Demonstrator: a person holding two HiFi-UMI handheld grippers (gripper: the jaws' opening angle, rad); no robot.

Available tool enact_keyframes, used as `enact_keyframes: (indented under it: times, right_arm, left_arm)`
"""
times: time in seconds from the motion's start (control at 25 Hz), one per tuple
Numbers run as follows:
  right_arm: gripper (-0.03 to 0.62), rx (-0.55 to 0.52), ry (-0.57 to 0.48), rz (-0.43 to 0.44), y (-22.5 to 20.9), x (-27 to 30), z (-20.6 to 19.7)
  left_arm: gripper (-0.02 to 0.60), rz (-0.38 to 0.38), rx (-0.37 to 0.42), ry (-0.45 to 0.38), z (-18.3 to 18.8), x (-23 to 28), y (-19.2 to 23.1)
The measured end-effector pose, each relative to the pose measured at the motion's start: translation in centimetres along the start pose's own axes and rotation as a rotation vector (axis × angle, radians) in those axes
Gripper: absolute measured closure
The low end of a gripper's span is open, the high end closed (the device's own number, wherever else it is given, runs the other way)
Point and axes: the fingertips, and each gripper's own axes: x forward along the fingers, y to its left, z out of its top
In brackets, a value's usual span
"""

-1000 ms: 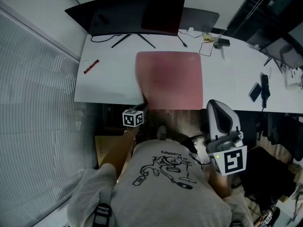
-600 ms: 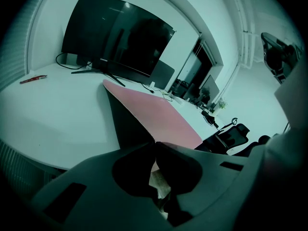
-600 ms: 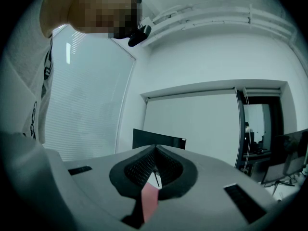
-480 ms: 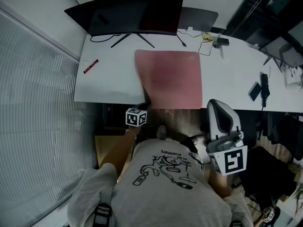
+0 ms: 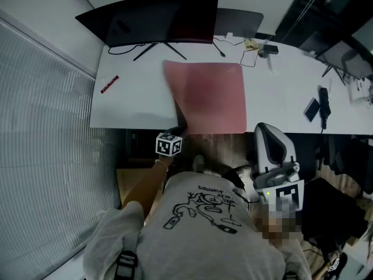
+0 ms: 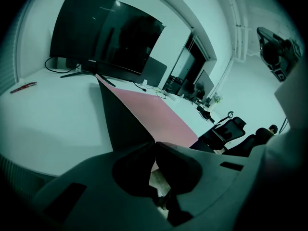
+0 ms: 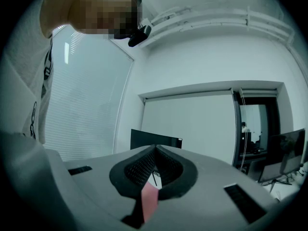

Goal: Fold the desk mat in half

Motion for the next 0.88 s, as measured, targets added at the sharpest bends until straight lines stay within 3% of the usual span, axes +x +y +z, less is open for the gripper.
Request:
enact_keyframes:
  times: [0.72, 0.88]
  right_arm:
    - [0.585, -0.007, 0.035, -0.039, -3.1, -1.8, -0.8]
    - [0.585, 0.007, -0.004, -0.026, -3.4, -1.8, -0.1]
  left_arm:
    - [0.551, -0.026, 0.046, 0.034, 0.5, 2.5, -3.1]
    - [0.551, -0.032, 0.06, 0.042, 0.6, 3.0, -3.7]
